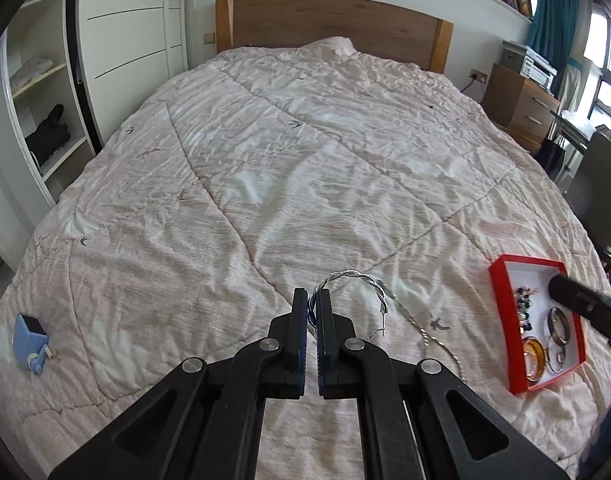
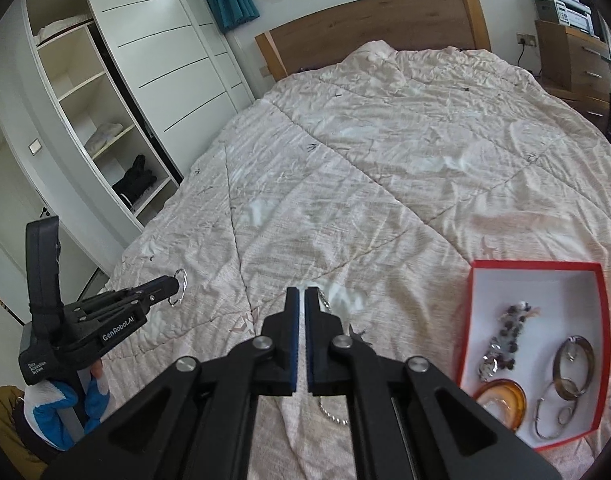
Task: Organize jewelry
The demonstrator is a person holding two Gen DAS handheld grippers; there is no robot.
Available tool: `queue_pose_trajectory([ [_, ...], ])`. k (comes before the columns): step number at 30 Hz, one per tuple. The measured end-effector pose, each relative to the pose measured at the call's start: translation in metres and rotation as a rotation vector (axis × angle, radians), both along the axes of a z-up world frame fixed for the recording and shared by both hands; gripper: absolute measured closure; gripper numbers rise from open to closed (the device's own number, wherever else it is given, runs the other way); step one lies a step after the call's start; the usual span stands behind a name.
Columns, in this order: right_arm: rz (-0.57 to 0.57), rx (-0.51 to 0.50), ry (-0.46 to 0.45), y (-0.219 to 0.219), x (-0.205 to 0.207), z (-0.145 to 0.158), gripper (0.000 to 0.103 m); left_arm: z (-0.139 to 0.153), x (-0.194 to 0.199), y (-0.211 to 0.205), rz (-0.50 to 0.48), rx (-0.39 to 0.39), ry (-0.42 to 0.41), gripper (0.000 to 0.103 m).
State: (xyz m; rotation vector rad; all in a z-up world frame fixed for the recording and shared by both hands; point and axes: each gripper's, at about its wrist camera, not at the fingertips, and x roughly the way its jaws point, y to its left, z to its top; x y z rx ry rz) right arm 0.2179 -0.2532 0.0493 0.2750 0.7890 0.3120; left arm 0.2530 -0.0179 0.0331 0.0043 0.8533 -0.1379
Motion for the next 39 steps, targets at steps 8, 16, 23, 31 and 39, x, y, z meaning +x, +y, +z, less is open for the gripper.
queue_pose_trajectory([
  [8,0.001,-0.044,0.158,-0.005,-0.006,-0.068,0.097,-0.007,-0.002,-0.008,-0.015,0.0,0.01,0.099],
  [16,0.042,-0.046,0.223,0.002,0.02,-0.115,0.065,-0.033,0.011,-0.005,-0.007,-0.006,0.057,0.099],
  [23,0.086,-0.11,0.243,0.026,0.055,-0.133,0.063,-0.046,0.023,0.003,0.006,-0.014,0.076,0.099],
  [31,0.111,-0.206,0.293,0.036,0.062,-0.157,0.093,-0.052,0.026,-0.003,-0.004,-0.016,0.088,0.099],
  [39,0.1,-0.183,0.305,0.024,0.049,-0.155,0.101,-0.047,0.018,-0.012,-0.006,0.009,0.09,0.099],
])
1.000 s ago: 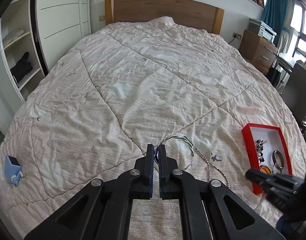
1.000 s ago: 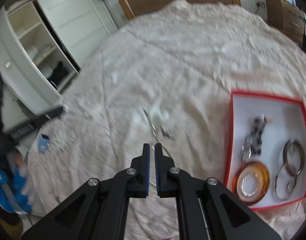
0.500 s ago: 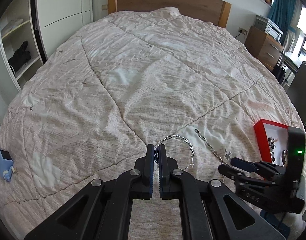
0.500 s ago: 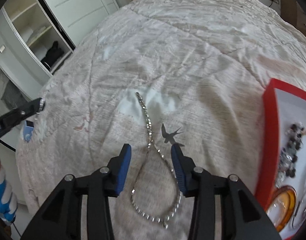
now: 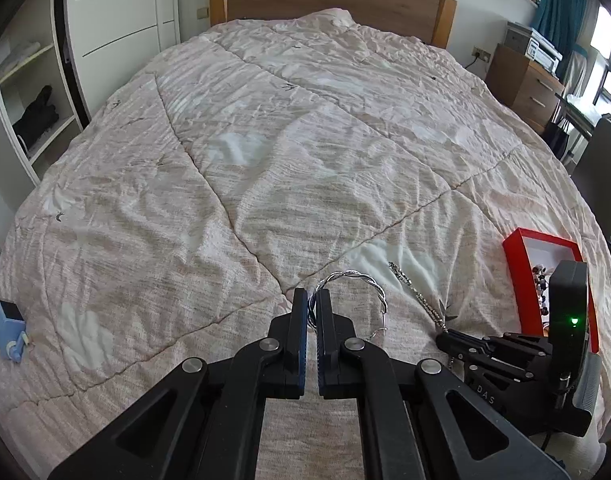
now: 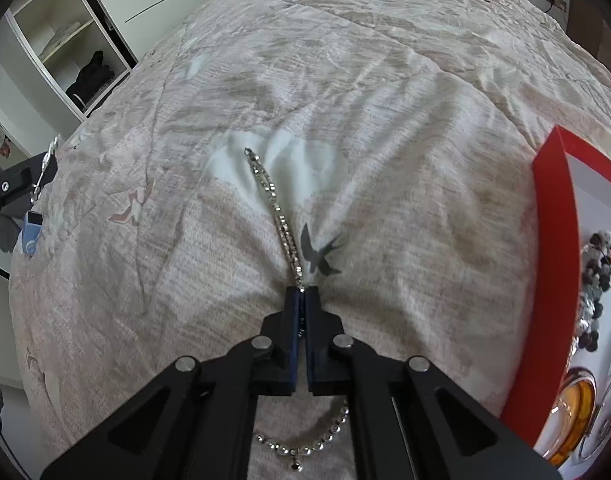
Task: Organize jewelry
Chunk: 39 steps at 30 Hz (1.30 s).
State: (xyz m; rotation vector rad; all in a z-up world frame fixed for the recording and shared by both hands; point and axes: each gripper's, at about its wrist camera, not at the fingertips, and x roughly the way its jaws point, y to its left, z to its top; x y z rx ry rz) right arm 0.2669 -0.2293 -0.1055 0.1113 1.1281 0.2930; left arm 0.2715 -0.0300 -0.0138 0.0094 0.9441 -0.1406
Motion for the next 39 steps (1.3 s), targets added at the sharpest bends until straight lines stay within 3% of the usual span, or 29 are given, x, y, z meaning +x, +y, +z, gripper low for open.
queue_pose_trajectory([
  [7,-0.015,0.049,-0.035,-0.008,-0.012,0.016,0.101,0.002,-0.007,-0.005,0.011,0.028,0.01,0.099],
  [20,-0.062,0.145,-0.197,-0.048,-0.041,0.091,0.101,0.025,-0.028,-0.042,-0.012,0.053,-0.018,0.099],
  [30,-0.16,0.131,-0.303,-0.129,-0.064,0.143,0.101,0.044,-0.028,-0.131,-0.133,0.005,-0.05,0.099],
  [34,-0.207,0.1,-0.319,-0.166,-0.069,0.148,0.101,0.041,-0.026,-0.173,-0.188,-0.006,-0.048,0.099],
  [39,-0.27,0.065,-0.303,-0.212,-0.069,0.133,0.101,0.024,-0.019,-0.224,-0.251,0.003,-0.024,0.099],
])
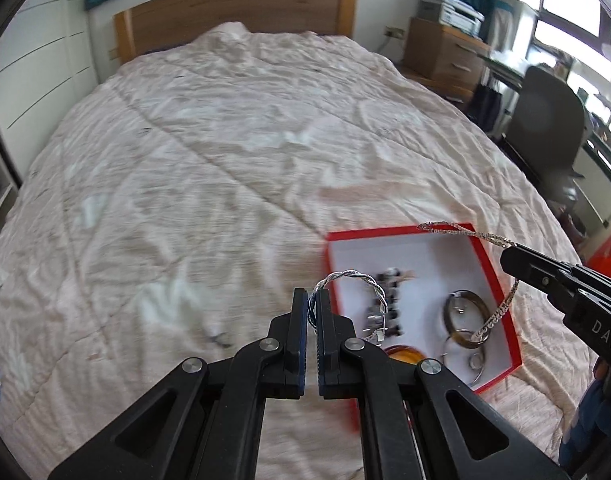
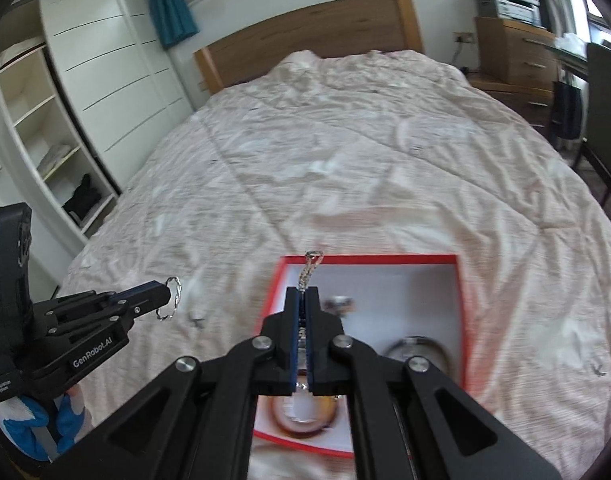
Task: Organize jewelry
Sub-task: 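Carry the hoop and necklace over the red box and lower them inside, then open both tools to release the hoop and necklace into the box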
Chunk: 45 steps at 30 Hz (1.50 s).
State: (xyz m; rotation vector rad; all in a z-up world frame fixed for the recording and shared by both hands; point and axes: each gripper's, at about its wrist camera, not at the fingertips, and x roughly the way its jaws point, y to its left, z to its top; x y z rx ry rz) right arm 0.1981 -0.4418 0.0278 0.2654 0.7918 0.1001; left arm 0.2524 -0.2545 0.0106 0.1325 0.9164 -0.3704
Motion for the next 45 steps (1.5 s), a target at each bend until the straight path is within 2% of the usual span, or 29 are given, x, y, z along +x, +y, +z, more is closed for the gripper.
queue_pose_trajectory([
  [7,-0.06,0.0,0.069,-0.043,0.005,-0.047,0.101,-0.044,0.013,-0.052,-0.044,0.027,0.071,0.099],
  [13,-0.072,0.007,0.121,-0.06,0.011,-0.083,0.101,-0.08,0.015,-0.075,-0.064,0.063,0.118,0.099],
  [20,-0.08,0.02,0.158,-0.067,0.009,-0.106,0.1,-0.093,0.014,-0.081,-0.053,0.091,0.1,0.099],
  [24,-0.078,0.013,0.17,-0.064,0.005,-0.11,0.098,-0.094,0.013,-0.082,-0.043,0.092,0.091,0.095],
  [26,-0.077,0.002,0.175,-0.063,0.003,-0.111,0.098,-0.094,0.013,-0.083,-0.042,0.087,0.092,0.08],
  [28,-0.078,-0.004,0.179,-0.064,0.002,-0.111,0.098,-0.094,0.011,-0.083,-0.037,0.088,0.091,0.072],
  [32,-0.086,-0.011,0.186,-0.066,-0.002,-0.111,0.093,-0.094,0.008,-0.082,-0.031,0.08,0.097,0.067],
  [40,-0.073,-0.021,0.158,-0.058,-0.013,-0.097,0.064,-0.084,0.0,-0.076,-0.024,0.067,0.085,0.057],
  [45,-0.105,-0.023,0.146,-0.061,-0.025,-0.086,0.062,-0.072,-0.008,-0.07,-0.021,0.053,0.072,0.052],
])
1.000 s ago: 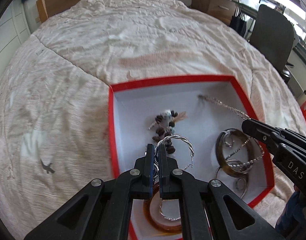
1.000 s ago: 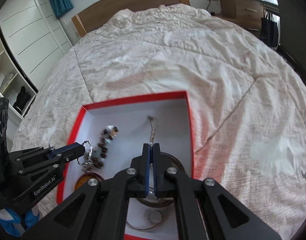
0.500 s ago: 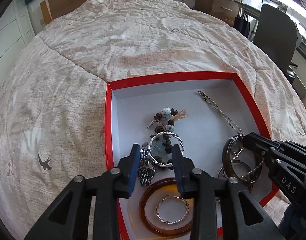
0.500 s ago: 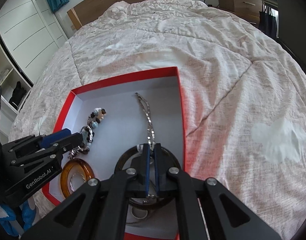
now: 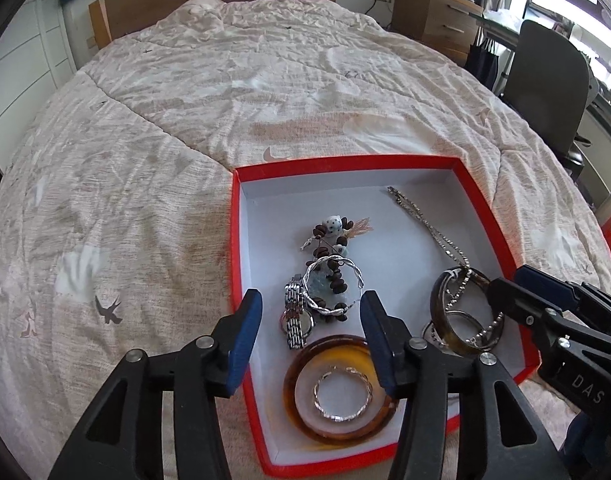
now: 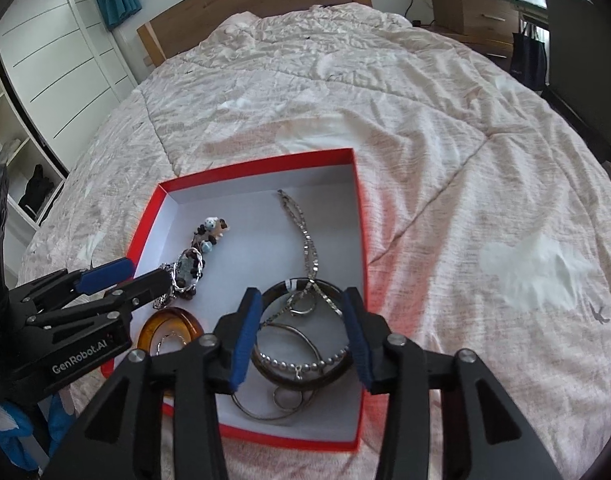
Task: Organize jewelry
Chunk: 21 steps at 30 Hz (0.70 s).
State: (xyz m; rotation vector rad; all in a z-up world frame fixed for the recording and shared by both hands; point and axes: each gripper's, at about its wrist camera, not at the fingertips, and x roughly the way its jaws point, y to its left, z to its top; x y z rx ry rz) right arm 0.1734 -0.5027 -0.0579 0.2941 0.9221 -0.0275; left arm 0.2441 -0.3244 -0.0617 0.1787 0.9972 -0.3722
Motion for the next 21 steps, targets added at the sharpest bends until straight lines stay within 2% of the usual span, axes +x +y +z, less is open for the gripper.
queue_pose_trajectory([
  [6,-0.024,-0.006,-0.009,0.002,-0.02,0.016,0.061,0.022,-0.019,0.015,0.012,-0.012,-0.033,0.045],
  [9,-0.023,-0.016,-0.018,0.011,-0.032,0.027,0.052,0.034,-0.032,0.027,0.031,-0.014,-0.054,0.038],
  [12,-0.01,-0.028,-0.027,0.027,-0.045,0.037,0.049,0.046,-0.045,0.044,0.051,-0.011,-0.073,0.033],
  [21,0.03,-0.059,-0.065,0.087,-0.088,0.07,0.039,0.084,-0.102,0.127,0.153,-0.006,-0.153,0.02],
])
